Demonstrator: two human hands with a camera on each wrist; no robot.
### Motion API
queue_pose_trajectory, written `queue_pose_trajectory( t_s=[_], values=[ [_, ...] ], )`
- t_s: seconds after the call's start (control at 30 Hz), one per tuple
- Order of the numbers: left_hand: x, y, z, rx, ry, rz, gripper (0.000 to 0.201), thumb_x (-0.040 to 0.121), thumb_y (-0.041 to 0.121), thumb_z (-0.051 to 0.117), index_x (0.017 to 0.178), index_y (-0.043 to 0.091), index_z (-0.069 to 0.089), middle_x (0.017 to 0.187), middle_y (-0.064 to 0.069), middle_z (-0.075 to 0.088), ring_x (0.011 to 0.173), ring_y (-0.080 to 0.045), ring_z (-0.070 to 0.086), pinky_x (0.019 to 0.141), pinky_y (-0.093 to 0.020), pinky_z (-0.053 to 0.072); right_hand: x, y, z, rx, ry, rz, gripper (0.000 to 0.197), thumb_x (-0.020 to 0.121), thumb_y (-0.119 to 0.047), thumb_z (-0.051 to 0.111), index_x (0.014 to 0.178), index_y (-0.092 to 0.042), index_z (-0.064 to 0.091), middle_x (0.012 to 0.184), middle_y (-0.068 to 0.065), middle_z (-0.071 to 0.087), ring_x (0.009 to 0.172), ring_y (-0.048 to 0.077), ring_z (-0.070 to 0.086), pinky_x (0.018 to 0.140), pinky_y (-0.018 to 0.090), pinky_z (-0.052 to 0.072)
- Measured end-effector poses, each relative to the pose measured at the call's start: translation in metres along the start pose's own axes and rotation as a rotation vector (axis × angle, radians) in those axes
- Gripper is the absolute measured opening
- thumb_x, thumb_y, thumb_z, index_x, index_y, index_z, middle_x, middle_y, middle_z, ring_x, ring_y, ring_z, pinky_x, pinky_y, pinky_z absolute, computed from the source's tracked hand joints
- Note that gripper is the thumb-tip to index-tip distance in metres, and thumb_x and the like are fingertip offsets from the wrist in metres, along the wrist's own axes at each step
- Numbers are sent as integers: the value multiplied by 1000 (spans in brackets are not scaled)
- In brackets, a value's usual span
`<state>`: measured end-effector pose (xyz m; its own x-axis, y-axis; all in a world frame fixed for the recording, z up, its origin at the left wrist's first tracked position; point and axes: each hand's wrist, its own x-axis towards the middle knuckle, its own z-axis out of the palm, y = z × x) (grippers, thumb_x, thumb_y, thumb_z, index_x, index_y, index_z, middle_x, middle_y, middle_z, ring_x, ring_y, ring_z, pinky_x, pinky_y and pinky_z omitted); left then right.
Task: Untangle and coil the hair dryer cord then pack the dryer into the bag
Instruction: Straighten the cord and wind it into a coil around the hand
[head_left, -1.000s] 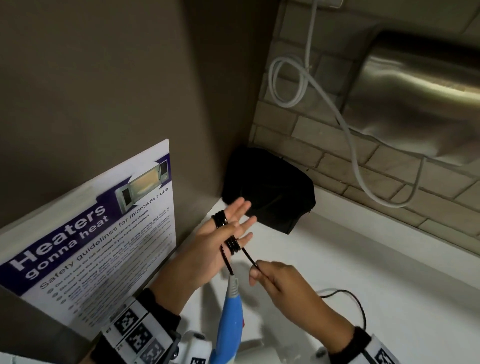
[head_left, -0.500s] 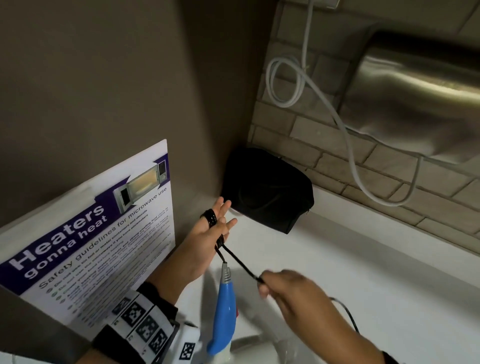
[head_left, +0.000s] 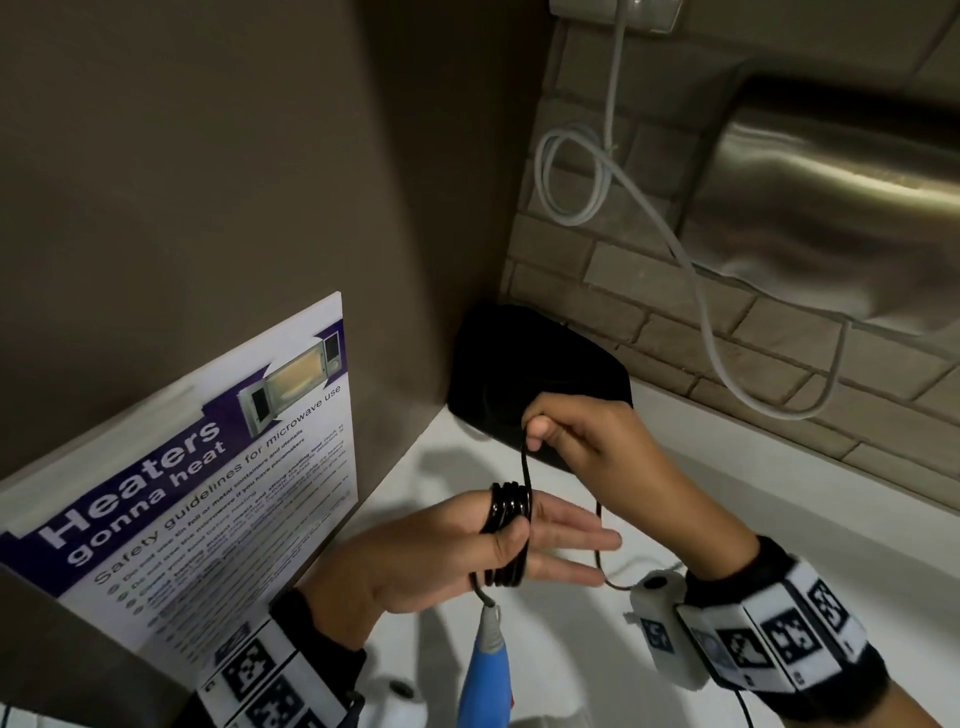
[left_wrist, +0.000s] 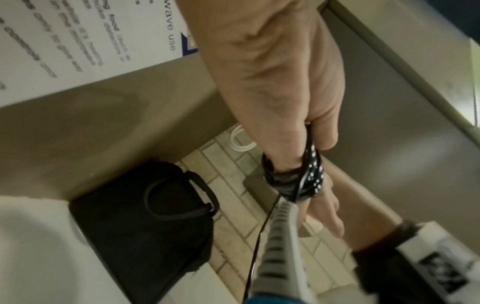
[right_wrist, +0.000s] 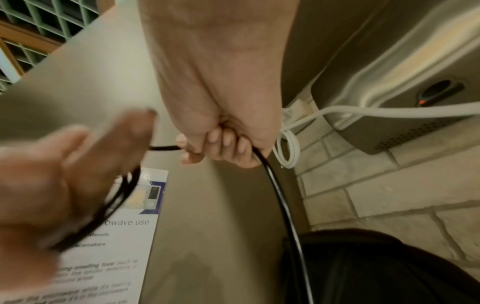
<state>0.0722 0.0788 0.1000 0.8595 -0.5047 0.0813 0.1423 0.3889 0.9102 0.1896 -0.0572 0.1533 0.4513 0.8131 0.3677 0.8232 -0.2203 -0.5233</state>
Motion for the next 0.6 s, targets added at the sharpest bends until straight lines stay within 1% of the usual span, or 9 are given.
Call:
queue_pose_trajectory(
  t_s=[0.2, 0.23, 0.27, 0.3, 0.33, 0.37, 0.47, 0.53, 0.6],
  values=[
    [-1, 1, 8, -63, -13, 55, 43, 95, 15, 34, 136, 3, 39, 140, -16, 50, 124, -36, 53, 104, -32, 39, -18, 2, 29, 220, -182, 134, 21, 95, -17, 54, 75, -23, 54, 71, -14, 59, 68, 2, 57, 65, 17, 42],
    [-1, 0, 7, -72, 2, 77, 46, 94, 16, 35, 139, 4, 38, 141, -16, 49, 124, -37, 53, 104, -34, 40, -16, -4, 44, 152, -129, 320, 19, 95, -10, 51, 83, -24, 58, 82, -5, 67, 78, 12, 65, 71, 22, 48],
    [-1, -2, 5, -75, 23, 97, 48, 94, 17, 36, 141, 5, 35, 141, -16, 49, 124, -39, 52, 106, -38, 40, -18, 5, 40, 37, -76, 676, 23, 97, -5, 45, 99, -22, 60, 99, 2, 71, 91, 22, 69, 80, 28, 53],
    [0, -3, 3, -69, 46, 111, 50, 94, 18, 37, 143, 7, 33, 142, -15, 48, 124, -40, 51, 107, -41, 39, 0, 0, 75, -89, 70, 878, 30, 99, 0, 38, 118, -15, 55, 115, 7, 68, 102, 29, 68, 87, 32, 52],
    [0, -4, 1, -64, 72, 127, 51, 94, 18, 37, 144, 8, 30, 143, -14, 48, 125, -41, 50, 108, -44, 38, 18, -4, 108, -429, 321, 1106, 39, 98, 3, 31, 132, -10, 45, 127, 9, 62, 108, 32, 65, 92, 35, 51],
    [1, -6, 0, -67, 100, 145, 51, 95, 17, 36, 146, 9, 28, 144, -13, 47, 126, -41, 50, 109, -45, 38, 25, -8, 120, -550, 459, 1127, 45, 98, 5, 26, 140, -8, 38, 134, 10, 57, 112, 34, 63, 94, 37, 51],
    [4, -11, -8, -125, 205, 205, 48, 99, 10, 32, 146, 9, 25, 145, -14, 46, 129, -38, 48, 110, -47, 36, -40, 7, 66, -177, -78, 814, 33, 100, -7, 32, 122, -8, 57, 119, 12, 66, 95, 20, 67, 85, 39, 53],
    [6, -13, -14, -168, 276, 225, 48, 98, 10, 33, 145, 10, 27, 144, -12, 48, 129, -35, 48, 110, -44, 36, -69, -10, 66, -98, -341, 377, 20, 100, -22, 38, 103, -20, 58, 99, 3, 69, 82, 18, 63, 75, 33, 48],
    [8, -14, -20, -195, 345, 235, 49, 95, 12, 36, 144, 11, 29, 141, -10, 51, 128, -32, 50, 109, -42, 38, -84, -6, 60, -157, -343, 359, 21, 97, -36, 31, 94, -27, 49, 88, -5, 66, 75, 18, 60, 67, 33, 45]
  ],
)
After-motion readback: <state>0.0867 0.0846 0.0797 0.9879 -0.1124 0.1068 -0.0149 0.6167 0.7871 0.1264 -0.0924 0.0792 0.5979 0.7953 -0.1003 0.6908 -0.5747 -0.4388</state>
